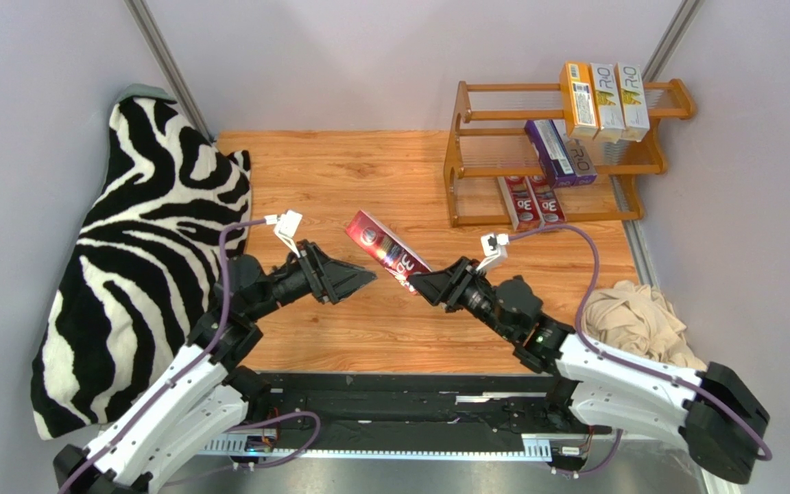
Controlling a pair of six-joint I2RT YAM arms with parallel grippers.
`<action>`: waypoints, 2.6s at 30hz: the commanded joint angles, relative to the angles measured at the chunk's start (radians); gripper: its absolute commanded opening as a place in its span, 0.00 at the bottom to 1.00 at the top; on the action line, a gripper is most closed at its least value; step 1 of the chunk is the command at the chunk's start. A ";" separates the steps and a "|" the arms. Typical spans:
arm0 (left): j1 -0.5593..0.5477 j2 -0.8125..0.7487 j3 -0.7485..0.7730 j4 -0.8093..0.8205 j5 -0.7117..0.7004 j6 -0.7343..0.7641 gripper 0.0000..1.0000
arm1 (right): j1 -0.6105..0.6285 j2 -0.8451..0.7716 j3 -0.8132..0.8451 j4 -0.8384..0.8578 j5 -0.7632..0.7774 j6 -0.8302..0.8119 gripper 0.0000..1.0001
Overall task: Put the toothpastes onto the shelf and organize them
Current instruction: Pick up the toothpaste from the center of the board, then place the toothpaste on the shelf.
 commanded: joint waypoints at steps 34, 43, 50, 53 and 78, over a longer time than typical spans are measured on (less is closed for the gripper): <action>-0.003 -0.248 0.206 -0.724 -0.148 0.287 0.77 | -0.353 0.851 -0.068 1.046 -0.006 0.340 0.03; -0.003 -0.231 0.189 -0.704 -0.131 0.284 0.77 | -0.389 0.756 -0.158 1.046 -0.043 0.313 0.02; -0.003 -0.228 0.177 -0.693 -0.115 0.284 0.77 | -0.424 0.651 -0.276 1.044 0.029 0.288 0.00; -0.003 -0.223 0.176 -0.690 -0.114 0.284 0.77 | -0.459 0.600 -0.310 1.038 0.017 0.282 0.00; -0.003 -0.254 0.149 -0.662 -0.071 0.283 0.76 | -0.698 0.609 -0.341 0.964 0.012 0.353 0.00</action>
